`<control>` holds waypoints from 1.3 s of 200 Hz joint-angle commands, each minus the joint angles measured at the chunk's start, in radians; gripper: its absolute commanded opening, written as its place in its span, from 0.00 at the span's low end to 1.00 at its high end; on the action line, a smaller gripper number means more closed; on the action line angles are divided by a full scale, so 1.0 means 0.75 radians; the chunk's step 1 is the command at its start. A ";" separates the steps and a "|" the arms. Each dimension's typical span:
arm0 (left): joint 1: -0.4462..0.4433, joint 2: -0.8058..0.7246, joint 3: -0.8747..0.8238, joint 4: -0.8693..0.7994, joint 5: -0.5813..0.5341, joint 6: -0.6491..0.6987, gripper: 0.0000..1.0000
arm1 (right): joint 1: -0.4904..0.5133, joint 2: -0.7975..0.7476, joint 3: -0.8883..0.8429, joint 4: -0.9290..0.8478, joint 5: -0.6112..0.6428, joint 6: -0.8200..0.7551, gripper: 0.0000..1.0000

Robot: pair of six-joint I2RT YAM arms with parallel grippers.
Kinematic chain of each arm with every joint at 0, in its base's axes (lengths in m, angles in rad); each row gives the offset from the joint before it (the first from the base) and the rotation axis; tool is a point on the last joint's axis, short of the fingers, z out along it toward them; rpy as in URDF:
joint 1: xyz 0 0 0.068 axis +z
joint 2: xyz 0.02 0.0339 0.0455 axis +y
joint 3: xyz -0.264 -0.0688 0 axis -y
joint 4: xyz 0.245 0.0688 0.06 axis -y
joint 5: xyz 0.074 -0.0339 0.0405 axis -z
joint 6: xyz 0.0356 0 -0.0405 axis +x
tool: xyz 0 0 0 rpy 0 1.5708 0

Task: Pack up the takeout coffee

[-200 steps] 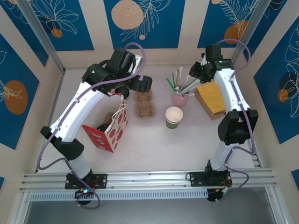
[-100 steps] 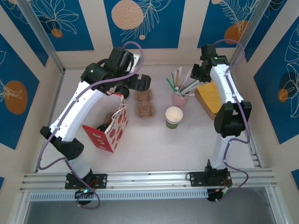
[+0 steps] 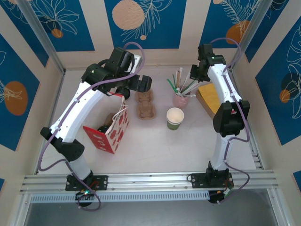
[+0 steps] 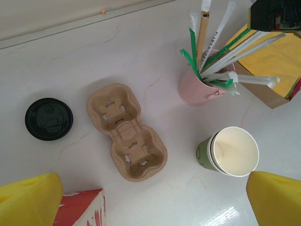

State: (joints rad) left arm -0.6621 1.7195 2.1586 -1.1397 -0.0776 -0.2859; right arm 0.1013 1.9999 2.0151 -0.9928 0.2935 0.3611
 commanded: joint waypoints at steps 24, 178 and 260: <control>0.018 -0.038 -0.016 0.010 0.021 0.000 1.00 | 0.025 -0.044 0.054 -0.039 0.061 -0.025 0.00; 0.061 -0.178 -0.018 -0.059 -0.266 -0.004 1.00 | 0.153 -0.645 -0.087 0.028 0.040 -0.025 0.00; 0.066 -0.429 -0.123 -0.126 -0.500 -0.116 1.00 | 0.472 -0.933 -0.204 0.279 -0.183 -0.071 0.00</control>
State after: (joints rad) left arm -0.6254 1.4815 2.1086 -1.2011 -0.3817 -0.3260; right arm 0.3790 1.3144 1.8713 -0.8635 0.2253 0.3370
